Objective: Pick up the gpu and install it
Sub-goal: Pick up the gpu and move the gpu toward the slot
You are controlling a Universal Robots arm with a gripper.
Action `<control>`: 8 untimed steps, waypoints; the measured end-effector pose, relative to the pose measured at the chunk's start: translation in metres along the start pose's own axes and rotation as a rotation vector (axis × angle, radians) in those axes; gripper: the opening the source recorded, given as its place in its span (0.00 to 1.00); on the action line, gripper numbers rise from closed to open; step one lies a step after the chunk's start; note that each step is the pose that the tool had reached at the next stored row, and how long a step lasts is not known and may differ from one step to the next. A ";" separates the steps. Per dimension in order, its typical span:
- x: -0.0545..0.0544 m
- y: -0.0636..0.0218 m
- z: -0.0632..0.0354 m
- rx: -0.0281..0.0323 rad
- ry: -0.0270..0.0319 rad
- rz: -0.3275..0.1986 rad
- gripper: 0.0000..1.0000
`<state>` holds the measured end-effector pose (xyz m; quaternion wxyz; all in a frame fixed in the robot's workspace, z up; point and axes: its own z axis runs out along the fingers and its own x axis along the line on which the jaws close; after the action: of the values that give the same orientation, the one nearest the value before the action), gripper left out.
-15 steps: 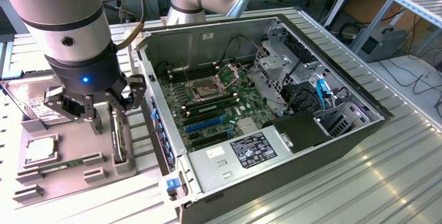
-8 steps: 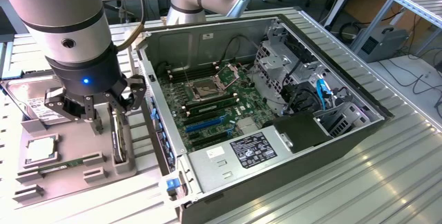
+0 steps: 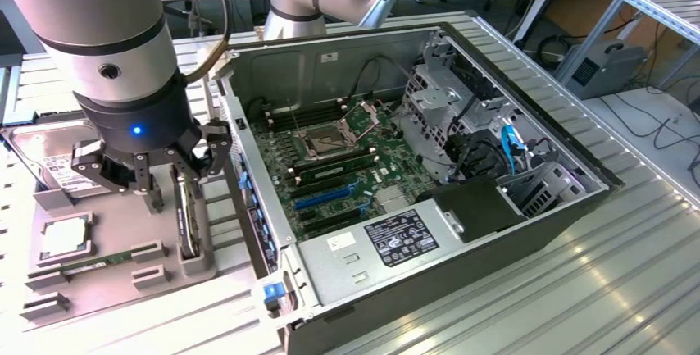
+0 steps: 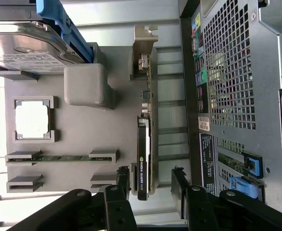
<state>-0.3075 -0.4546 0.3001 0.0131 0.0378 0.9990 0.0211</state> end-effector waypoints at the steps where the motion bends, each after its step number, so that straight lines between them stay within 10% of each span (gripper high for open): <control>1: 0.000 0.0000 0.0002 0.0000 0.0000 0.000 0.48; 8: 0.000 -0.0001 0.0021 0.0000 0.0000 0.000 0.48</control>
<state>-0.3075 -0.4546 0.2980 0.0131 0.0379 0.9990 0.0210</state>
